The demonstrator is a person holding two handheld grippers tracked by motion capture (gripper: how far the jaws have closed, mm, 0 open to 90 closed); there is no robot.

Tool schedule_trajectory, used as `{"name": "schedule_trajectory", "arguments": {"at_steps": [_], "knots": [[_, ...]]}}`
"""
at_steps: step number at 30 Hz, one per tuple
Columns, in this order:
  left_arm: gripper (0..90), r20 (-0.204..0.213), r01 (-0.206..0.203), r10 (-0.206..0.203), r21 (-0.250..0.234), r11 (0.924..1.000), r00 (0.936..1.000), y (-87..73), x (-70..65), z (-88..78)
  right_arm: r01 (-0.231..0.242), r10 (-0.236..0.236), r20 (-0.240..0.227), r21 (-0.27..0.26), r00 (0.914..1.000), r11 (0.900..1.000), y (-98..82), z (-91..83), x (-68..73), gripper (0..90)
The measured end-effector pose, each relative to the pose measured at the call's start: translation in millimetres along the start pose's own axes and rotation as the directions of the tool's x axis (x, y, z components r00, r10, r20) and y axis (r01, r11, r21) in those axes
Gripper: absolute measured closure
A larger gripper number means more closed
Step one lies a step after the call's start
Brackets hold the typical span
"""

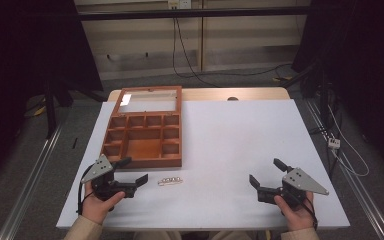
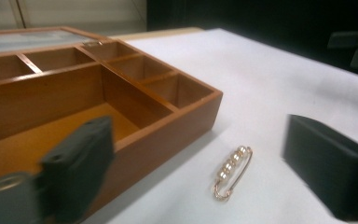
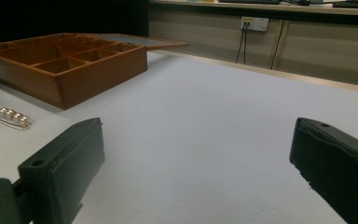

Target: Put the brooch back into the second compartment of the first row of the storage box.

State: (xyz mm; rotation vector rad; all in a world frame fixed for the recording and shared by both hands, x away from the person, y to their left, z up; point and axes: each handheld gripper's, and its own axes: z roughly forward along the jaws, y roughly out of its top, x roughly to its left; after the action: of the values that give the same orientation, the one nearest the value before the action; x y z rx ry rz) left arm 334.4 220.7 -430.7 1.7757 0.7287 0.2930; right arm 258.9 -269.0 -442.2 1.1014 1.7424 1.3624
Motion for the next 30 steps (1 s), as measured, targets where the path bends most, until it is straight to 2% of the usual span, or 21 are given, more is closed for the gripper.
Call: {"name": "schedule_trajectory", "arguments": {"at_steps": [3, 5, 7, 8, 12, 16, 20, 23, 25, 27, 30], "knots": [[28.3, 0.038, 0.011, -0.013, 0.056, 0.9984, 0.9992, 0.3, -1.4, 6.1, 0.003, -0.003, -0.006, 0.002, 1.0000, 1.000, 1.0, 1.1, 1.4, 2.5], [31.4, 0.039, 0.007, -0.011, 0.092, 0.9957, 0.9992, 0.3, -3.0, 11.1, 0.007, -0.007, -0.009, 0.005, 0.9999, 1.000, 0.8, 2.4, 2.0, 2.5], [39.3, 0.067, -0.004, -0.004, 0.125, 0.9921, 0.9978, 0.3, -4.0, 17.0, 0.008, -0.007, -0.009, 0.010, 0.9999, 1.000, 0.9, 3.5, 2.7, 2.5], [39.6, 0.076, -0.015, 0.004, 0.144, 0.9895, 0.9971, 0.5, -4.3, 19.9, 0.007, -0.007, -0.013, 0.008, 0.9999, 1.000, 1.0, 4.1, 3.0, 2.5], [41.0, 0.100, -0.013, -0.005, 0.183, 0.9829, 0.9949, 1.1, -7.6, 35.3, 0.009, -0.009, -0.016, 0.007, 0.9998, 1.000, 2.2, 4.9, 3.6, 2.5], [51.1, 0.122, -0.043, 0.015, 0.233, 0.9715, 0.9924, 2.1, -12.7, 50.8, 0.015, -0.015, -0.020, 0.007, 0.9997, 1.000, 2.8, 5.6, 4.2, 2.5], [55.6, 0.145, -0.055, 0.016, 0.264, 0.9630, 0.9893, 3.7, -16.5, 64.6, 0.014, -0.013, -0.019, 0.004, 0.9997, 1.000, 3.0, 5.0, 3.4, 2.5], [58.2, 0.155, -0.072, 0.026, 0.296, 0.9524, 0.9876, 4.4, -19.2, 73.6, 0.014, -0.014, -0.015, 0.004, 0.9998, 1.000, 3.3, 4.0, 2.8, 2.5], [59.0, 0.156, -0.077, 0.030, 0.305, 0.9494, 0.9873, 3.2, -21.4, 78.3, 0.013, -0.013, -0.014, 0.005, 0.9998, 1.000, 3.4, 3.7, 2.7, 2.6], [61.7, 0.154, -0.085, 0.035, 0.330, 0.9400, 0.9874, 2.6, -22.1, 80.8, 0.014, -0.014, -0.013, 0.007, 0.9998, 1.000, 3.6, 2.9, 2.2, 2.6], [65.1, 0.160, -0.081, 0.026, 0.347, 0.9343, 0.9868, -0.2, -20.7, 84.5, 0.015, -0.015, -0.011, 0.002, 0.9998, 1.000, 3.4, 2.6, 1.0, 2.6]]}}
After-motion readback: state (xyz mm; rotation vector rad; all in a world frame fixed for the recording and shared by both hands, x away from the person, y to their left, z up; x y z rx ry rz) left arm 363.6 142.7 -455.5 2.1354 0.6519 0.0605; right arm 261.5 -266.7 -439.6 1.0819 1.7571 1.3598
